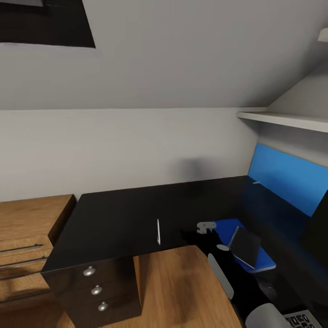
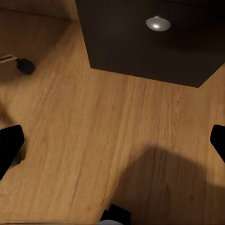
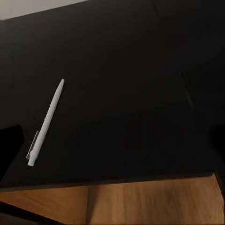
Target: In the bedroom, organize the workspace by keeping the computer under the desk, ensuring the monitor is on the desk, placing the keyboard on the desk next to the monitor, placing the mouse on the desk next to the keyboard, moving the folder from the swivel chair onto the desk next to the mouse, stacking the notebook on top of the folder with the pen on top of the notebook, and positioning the swivel chair next to the desk.
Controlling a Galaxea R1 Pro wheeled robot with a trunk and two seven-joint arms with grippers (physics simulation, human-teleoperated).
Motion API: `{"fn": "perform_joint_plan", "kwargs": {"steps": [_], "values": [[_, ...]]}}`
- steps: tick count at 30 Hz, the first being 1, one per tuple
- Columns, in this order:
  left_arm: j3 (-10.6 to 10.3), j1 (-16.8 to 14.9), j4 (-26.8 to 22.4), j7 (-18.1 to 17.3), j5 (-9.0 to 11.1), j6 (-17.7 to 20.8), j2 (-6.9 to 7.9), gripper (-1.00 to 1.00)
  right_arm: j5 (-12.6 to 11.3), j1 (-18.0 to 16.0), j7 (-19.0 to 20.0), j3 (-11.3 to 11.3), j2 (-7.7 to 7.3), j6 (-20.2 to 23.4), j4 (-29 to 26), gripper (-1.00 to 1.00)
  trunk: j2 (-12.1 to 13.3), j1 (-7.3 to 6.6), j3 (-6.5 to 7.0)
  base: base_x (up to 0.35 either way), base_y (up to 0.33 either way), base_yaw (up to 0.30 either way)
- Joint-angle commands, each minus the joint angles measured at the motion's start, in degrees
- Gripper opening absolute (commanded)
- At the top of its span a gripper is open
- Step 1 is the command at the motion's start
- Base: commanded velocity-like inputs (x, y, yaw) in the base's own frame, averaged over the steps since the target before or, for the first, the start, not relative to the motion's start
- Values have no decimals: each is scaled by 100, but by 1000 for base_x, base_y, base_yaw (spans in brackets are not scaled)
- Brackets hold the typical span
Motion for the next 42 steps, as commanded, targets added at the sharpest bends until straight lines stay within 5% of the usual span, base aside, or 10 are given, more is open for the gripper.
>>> {"fn": "perform_joint_plan", "kwargs": {"steps": [1,30,42], "values": [[20,-4,3,15,-31,-14,-2,100,-28,-2,-9,2,-1,19,-7,100,-4,0,-11,0,0,239],[15,-4,3,10,-31,-14,2,100,-19,6,-25,135,0,-1,1,100,-4,0,-152,11,61,238],[6,-4,3,9,-37,-14,-2,100,-8,6,-53,127,-8,-4,46,100,-4,0,-172,169,157,64]]}}
